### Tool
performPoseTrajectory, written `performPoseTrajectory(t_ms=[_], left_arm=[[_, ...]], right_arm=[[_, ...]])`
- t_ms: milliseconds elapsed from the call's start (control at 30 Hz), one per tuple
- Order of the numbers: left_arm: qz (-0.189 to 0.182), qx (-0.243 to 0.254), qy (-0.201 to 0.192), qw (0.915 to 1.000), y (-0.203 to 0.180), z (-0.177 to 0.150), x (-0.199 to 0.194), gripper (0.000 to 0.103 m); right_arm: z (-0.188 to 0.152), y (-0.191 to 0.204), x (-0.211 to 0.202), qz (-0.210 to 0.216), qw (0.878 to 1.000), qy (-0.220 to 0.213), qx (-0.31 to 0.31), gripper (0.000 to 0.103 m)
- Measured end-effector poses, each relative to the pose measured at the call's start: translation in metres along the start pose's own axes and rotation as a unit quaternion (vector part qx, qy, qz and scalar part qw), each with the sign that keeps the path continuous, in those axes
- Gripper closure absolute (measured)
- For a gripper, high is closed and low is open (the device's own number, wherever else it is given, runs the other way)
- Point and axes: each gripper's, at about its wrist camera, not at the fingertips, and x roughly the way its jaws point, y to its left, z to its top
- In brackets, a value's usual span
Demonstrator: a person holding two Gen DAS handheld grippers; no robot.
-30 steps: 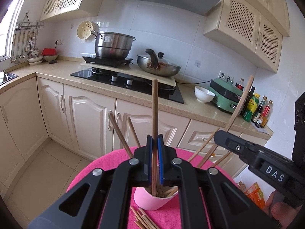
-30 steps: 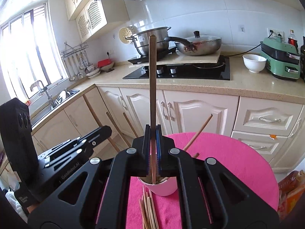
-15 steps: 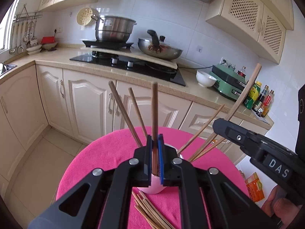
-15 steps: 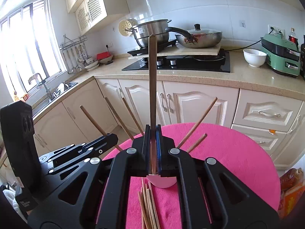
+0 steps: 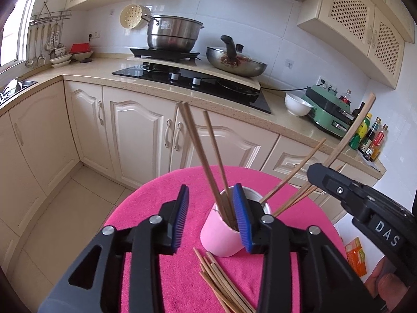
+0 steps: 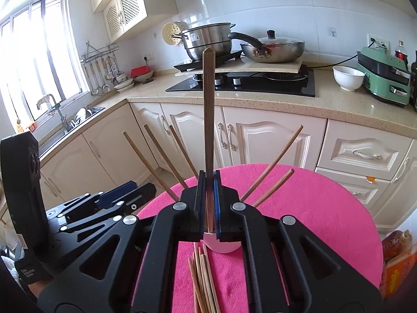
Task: Organize utensils
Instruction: 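Release a chopstick into the pink cup with the left gripper while the right gripper releases its own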
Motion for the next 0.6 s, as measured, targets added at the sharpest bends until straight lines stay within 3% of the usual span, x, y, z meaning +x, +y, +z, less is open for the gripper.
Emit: performPoseTrajectory(t_ms=[600], left_arm=[[0.055, 0.01, 0.032, 0.9979, 0.013, -0.007, 0.002, 0.067]], right_arm=[[-0.031, 0.0, 0.025, -0.021, 0.999, 0.041, -0.004, 0.097]])
